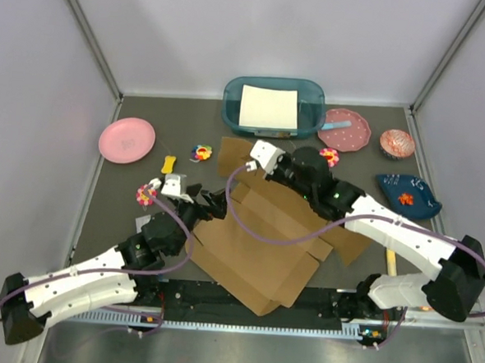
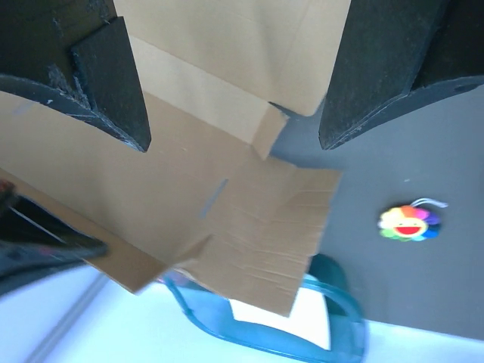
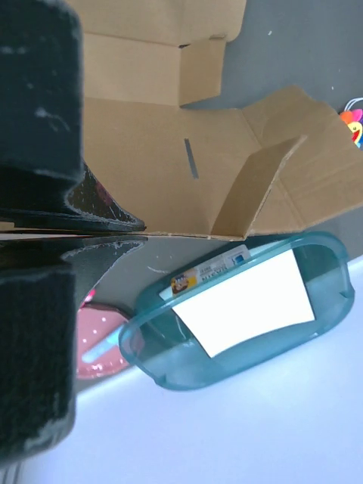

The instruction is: Fold the paper box

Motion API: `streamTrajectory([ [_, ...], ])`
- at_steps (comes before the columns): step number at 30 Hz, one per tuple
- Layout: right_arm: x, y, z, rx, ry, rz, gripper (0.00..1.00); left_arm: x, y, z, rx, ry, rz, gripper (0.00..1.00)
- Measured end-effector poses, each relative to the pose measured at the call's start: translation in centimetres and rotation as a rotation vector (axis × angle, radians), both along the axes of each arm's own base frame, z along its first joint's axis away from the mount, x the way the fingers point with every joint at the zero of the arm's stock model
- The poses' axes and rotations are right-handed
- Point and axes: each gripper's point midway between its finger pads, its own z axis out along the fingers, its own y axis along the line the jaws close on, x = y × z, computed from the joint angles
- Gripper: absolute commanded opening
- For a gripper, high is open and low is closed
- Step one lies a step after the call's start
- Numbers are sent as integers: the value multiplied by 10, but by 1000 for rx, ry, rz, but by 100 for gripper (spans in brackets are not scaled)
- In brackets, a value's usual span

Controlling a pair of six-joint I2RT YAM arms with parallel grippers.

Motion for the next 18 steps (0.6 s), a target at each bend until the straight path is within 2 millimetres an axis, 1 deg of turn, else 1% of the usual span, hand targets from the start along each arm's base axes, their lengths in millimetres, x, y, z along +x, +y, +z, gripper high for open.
streamTrajectory([
  [4,-12,9,1,-70,-104,34,0,11,25,-13,-22,27,132,99],
  [7,-20,13,-9,-129,-159,40,0,25,39,-28,-24,76,217,99],
  [9,-23,12,-19,-168,-189,32,0,33,46,-40,-6,122,267,99],
  [11,-23,9,-28,-205,-211,15,0,42,49,-47,11,160,308,99],
  [14,-22,4,-38,-250,-249,-17,0,50,52,-47,18,176,344,99],
  [18,-27,5,-38,-258,-284,-37,0,62,59,-38,-24,162,390,99],
])
